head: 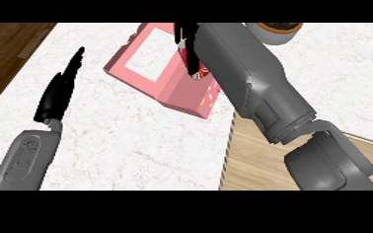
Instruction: Pick the can from the tray and place it in the cardboard box
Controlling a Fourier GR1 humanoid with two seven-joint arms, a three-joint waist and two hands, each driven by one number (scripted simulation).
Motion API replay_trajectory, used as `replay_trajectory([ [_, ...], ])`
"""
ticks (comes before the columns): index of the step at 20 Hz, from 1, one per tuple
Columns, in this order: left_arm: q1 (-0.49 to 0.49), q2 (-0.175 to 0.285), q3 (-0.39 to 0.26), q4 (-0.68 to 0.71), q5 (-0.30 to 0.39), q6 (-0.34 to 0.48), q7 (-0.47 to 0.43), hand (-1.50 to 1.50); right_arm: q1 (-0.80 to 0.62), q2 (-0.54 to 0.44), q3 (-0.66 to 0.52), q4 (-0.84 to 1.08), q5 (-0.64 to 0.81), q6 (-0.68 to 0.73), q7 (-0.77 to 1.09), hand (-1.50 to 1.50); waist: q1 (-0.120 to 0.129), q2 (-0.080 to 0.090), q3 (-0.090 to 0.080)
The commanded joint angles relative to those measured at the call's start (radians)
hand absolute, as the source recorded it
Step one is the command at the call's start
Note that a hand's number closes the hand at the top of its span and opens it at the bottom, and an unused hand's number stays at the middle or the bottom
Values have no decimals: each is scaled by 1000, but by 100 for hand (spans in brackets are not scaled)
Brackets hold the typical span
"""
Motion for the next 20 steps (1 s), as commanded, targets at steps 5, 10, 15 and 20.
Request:
replay_trajectory([
  [5, -3, -12, -13, 16, -13, 5, -15, 0, 87, 0, -9, -17, -62, -88, 0, -150, 22, 3, 3],
  [10, -35, -17, -4, 25, -3, 0, 13, 0, 75, 0, -37, -62, -118, -176, -35, -150, -2, -5, 5],
  [15, -5, -19, -5, 25, -6, 5, -6, 0, 41, 0, -102, -76, -193, -296, -3, -150, -11, -8, 4],
  [20, 2, -9, 14, 26, -16, 31, 11, 0, -28, 0, -156, -66, -254, -319, 18, -150, -44, -16, 4],
])
